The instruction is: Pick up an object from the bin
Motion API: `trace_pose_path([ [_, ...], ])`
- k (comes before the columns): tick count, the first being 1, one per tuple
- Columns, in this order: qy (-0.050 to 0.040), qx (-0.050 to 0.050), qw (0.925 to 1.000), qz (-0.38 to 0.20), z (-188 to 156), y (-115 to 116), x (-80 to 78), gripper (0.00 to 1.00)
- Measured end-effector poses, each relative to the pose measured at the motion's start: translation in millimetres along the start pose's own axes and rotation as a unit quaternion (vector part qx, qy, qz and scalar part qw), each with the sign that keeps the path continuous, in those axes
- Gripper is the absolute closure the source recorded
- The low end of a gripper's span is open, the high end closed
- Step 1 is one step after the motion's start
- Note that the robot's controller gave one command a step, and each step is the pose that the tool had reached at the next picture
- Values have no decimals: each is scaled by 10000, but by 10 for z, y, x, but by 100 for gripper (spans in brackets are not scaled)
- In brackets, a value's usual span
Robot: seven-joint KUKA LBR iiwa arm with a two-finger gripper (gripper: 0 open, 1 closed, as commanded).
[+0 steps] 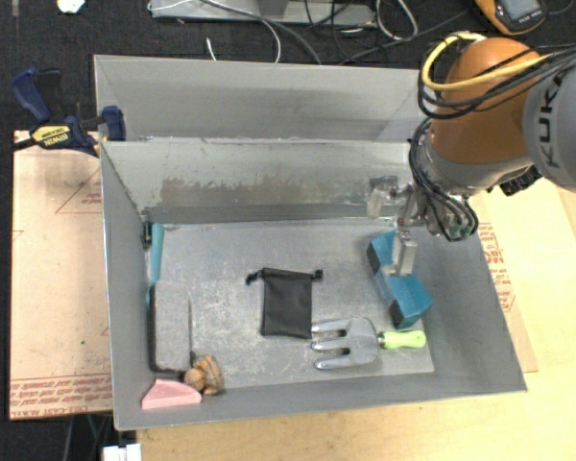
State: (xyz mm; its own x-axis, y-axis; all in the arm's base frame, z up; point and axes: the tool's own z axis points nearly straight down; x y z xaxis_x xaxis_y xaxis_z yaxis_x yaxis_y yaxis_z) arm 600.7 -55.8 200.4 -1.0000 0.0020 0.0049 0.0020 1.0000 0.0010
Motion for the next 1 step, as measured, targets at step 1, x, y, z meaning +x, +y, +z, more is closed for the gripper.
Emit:
trace_pose_path([
  [1,-34,4,10000,-7,-38,1,-16,0],
])
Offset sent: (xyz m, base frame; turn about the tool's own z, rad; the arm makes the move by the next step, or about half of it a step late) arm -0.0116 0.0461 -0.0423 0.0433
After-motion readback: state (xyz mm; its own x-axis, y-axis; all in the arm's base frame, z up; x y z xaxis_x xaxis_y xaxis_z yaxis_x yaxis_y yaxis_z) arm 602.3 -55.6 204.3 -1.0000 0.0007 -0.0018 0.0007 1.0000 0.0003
